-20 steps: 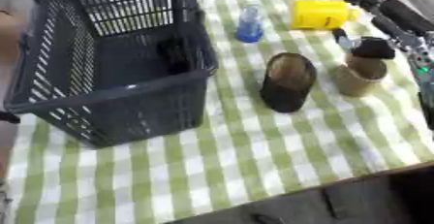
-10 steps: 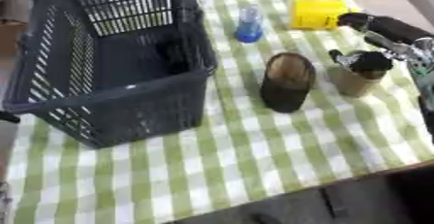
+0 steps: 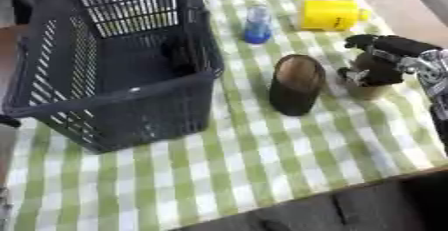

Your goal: Pick up objects on the table and place them in the box.

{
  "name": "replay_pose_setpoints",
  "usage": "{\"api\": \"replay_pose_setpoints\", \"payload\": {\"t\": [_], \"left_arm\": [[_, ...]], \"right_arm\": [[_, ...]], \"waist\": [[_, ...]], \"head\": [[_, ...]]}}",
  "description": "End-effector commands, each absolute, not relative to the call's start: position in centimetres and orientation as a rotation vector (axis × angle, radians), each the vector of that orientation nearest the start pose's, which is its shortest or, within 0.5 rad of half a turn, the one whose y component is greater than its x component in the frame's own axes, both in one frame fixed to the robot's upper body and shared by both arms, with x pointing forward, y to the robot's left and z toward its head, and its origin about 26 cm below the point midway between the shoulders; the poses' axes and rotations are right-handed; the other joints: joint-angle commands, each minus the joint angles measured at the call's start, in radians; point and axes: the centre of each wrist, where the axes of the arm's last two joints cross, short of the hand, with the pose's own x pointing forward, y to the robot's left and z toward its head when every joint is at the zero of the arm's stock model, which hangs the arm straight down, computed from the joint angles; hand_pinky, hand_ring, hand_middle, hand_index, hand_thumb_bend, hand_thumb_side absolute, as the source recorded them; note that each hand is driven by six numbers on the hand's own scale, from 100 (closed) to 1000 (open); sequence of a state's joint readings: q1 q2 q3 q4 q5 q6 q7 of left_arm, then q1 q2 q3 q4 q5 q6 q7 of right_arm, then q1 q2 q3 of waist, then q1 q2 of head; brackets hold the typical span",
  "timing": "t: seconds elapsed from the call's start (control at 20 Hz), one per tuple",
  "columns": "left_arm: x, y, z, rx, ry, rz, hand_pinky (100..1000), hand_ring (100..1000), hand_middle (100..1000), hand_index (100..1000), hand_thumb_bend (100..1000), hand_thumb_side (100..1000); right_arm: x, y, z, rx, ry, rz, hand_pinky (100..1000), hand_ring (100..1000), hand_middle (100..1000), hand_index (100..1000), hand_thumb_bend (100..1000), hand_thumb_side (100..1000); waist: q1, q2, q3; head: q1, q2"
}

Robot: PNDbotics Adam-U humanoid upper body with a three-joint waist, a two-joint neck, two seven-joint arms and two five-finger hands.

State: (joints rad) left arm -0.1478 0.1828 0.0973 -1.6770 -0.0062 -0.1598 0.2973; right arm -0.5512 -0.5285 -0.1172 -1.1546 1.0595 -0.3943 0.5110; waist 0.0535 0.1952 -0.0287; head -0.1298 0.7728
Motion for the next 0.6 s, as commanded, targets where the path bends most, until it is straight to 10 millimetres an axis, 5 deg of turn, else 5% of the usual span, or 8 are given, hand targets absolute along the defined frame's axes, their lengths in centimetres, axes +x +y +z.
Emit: {"api": "replay_pose_setpoints", "payload": {"t": [0.05,0.6], "left_arm": [[31.2,29.7,7.8,0.391,-2.018,0.163,358,820,737,763,447,907],[31.2,29.7,7.8,0.390,-2.017,0.164,358,820,737,763,448,907]], "right_arm": [[40.1,-40.9,14.3,-0.938,-1.103,1.569,994,1000,1000,1000,297,799],[39.9,-42.8,12.7,-1.036,-1.011,1.469,1000,1000,1000,1000,328,776]], "waist": [[-0.018,-0.028,-0.001],[-0.016,-0.028,0.000]], "head": [[-0.001,-0.003],[-0.003,-0.003]]}}
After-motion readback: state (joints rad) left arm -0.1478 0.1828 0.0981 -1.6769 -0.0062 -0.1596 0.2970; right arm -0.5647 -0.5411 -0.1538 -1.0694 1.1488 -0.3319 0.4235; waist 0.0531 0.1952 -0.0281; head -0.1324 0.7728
